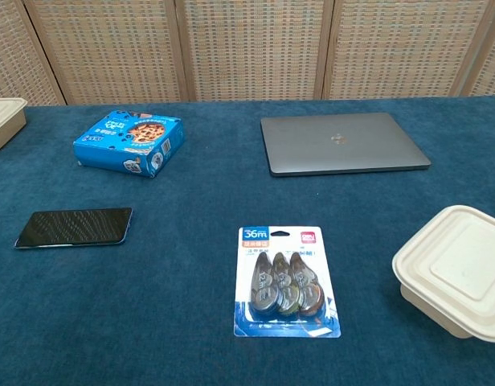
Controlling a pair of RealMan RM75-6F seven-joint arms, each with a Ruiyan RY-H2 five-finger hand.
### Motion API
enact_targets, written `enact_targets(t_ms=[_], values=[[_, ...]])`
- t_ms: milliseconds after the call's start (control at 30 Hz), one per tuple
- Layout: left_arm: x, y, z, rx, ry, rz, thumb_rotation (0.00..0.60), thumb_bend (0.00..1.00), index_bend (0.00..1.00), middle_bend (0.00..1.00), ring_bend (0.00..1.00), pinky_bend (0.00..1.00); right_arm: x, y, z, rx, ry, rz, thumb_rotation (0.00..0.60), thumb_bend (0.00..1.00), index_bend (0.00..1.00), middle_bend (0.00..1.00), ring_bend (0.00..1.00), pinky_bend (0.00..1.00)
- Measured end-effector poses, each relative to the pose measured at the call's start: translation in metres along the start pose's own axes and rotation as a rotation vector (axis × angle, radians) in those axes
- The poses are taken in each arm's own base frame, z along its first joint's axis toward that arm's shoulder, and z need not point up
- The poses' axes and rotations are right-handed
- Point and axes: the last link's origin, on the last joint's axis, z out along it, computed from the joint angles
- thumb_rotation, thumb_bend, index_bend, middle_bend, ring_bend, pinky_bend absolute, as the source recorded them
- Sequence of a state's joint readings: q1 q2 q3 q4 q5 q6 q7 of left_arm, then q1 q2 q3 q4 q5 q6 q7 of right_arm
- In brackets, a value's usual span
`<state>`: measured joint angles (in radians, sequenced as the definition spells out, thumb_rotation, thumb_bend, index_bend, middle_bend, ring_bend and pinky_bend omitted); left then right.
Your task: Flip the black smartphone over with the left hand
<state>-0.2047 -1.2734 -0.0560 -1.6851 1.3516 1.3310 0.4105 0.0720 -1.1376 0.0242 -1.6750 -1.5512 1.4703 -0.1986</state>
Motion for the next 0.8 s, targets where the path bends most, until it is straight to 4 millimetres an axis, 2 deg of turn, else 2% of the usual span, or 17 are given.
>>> enact_targets(t_ms=[133, 567, 800], values=[[-0.006, 0.013, 0.013, -0.010, -0.028, 0.016, 0.600, 0.31, 0.00, 0.00, 0.00, 0.00, -0.001, 0.000, 0.001, 0.001, -0.004, 0.003, 0.600, 0.05, 0.00, 0.00, 0.00, 0.00], [-0.044, 0.066, 0.053, -0.067, -0.144, 0.039, 0.600, 0.31, 0.00, 0.00, 0.00, 0.00, 0.001, 0.004, 0.003, -0.012, 0.001, 0.018, 0.600, 0.05, 0.00, 0.00, 0.00, 0.00], [-0.052, 0.078, 0.065, -0.065, -0.157, 0.057, 0.600, 0.32, 0.00, 0.00, 0.00, 0.00, 0.002, 0.005, 0.003, -0.011, 0.002, 0.023, 0.600, 0.05, 0.00, 0.00, 0.00, 0.00]])
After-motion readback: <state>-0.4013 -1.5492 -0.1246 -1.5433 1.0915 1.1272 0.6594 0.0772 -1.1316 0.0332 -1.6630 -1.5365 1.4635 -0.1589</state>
